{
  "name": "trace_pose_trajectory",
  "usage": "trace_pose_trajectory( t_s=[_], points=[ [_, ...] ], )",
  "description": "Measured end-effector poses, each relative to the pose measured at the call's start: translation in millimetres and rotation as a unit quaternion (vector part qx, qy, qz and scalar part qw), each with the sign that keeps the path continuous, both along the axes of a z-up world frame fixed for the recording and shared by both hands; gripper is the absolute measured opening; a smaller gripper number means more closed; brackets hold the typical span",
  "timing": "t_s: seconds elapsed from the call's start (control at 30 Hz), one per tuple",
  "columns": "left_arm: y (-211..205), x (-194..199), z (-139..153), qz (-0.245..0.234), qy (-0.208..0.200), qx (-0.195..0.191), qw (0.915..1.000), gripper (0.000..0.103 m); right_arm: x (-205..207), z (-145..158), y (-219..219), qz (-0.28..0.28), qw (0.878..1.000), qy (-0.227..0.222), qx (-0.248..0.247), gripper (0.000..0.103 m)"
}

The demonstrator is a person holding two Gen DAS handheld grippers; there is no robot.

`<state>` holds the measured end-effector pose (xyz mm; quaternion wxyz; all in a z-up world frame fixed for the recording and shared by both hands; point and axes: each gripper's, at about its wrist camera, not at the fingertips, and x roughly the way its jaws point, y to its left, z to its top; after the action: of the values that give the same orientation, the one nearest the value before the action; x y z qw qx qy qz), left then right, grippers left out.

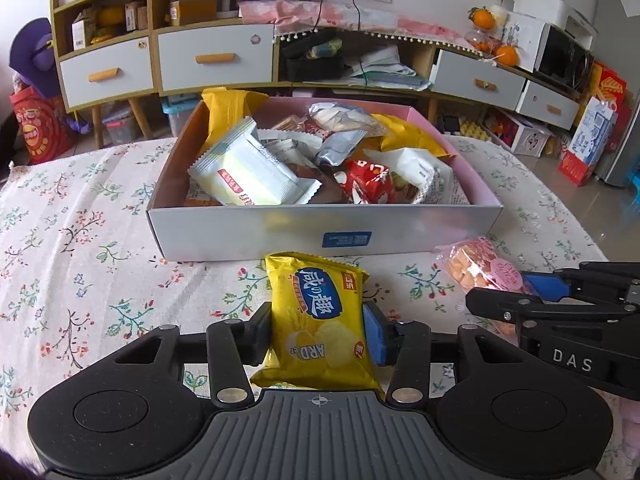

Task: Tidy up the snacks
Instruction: 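Grasp the yellow biscuit pack with the left gripper while the right grasps the pink packet, then carry the biscuit pack and pink packet over the box and release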

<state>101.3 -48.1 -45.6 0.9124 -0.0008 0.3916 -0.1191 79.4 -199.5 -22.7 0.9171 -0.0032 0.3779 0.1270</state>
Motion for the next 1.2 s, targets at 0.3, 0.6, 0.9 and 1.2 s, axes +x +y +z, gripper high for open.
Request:
trace_pose_trajectory(
  t_s=[0.3, 0.6, 0.9, 1.2],
  points=[
    [1.2, -6.5, 7.1, -0.011, 0.0, -0.012, 0.9999, 0.035, -4.7, 7.3, 2.5, -0.001, 1.0, -0.003, 0.003, 0.03],
    [5.4, -16.1, 21.5, -0.016, -0.007, -0.032, 0.9993, 0.02, -9.6, 13.8, 1.3, -0.009, 1.0, -0.009, 0.01, 0.03],
    [16.8, -22.7, 36.7, -0.004, -0.021, -0.052, 0.9984, 0.02, -15.1, 26.2, 2.4, -0.015, 0.999, -0.023, 0.027, 0.03],
    [38.8, -6.7, 61.7, 0.027, -0.054, -0.046, 0.9971, 0.02, -5.7, 43.0, 11.6, -0.018, 0.998, -0.039, 0.046, 0.03]
  ],
)
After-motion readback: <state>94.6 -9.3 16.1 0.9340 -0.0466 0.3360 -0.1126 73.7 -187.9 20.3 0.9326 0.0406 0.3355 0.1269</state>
